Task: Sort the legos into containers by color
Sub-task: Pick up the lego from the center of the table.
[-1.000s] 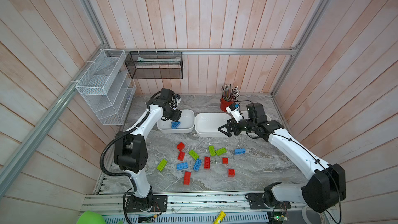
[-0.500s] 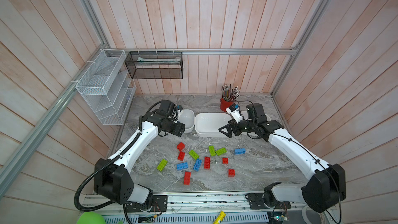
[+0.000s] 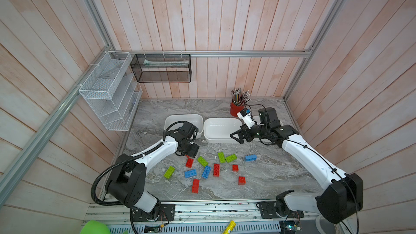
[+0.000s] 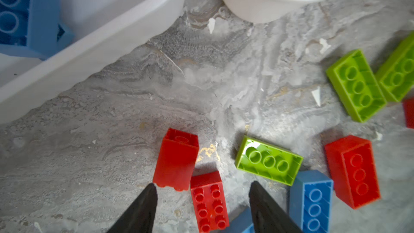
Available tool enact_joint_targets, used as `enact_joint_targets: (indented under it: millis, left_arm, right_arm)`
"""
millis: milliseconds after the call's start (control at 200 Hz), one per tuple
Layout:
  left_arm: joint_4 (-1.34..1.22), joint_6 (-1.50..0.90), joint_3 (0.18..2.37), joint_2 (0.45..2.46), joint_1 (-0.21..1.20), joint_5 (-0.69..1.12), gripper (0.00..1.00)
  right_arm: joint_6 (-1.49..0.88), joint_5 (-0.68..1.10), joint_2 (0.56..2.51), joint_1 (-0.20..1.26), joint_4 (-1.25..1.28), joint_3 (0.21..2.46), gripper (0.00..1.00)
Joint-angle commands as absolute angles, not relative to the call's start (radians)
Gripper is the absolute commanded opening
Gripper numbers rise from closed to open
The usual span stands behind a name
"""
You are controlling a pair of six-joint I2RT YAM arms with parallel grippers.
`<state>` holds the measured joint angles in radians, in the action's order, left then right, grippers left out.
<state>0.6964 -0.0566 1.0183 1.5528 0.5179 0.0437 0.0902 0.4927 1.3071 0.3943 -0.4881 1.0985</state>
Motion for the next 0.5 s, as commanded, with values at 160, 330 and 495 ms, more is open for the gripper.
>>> enact_joint_targets:
  millis: [160, 330, 495]
  left_arm:
    - [0.617, -0.028, 1.001, 1.636, 0.512, -0.051, 0.63]
    - [0.603, -0.021, 0.98, 1.669, 0.507, -0.057, 0.51]
    - [0.6, -0.008, 0.978, 1.687, 0.497, -0.056, 0.42]
  right_arm:
    - [0.098, 0.47, 1.258, 0.391, -0.509, 1.081, 0.98]
    - [0.099, 0.466, 1.256, 0.39, -0.511, 1.073, 0.98]
    - [0.095, 0.47, 1.253, 0.39, -0.505, 1.069, 0.98]
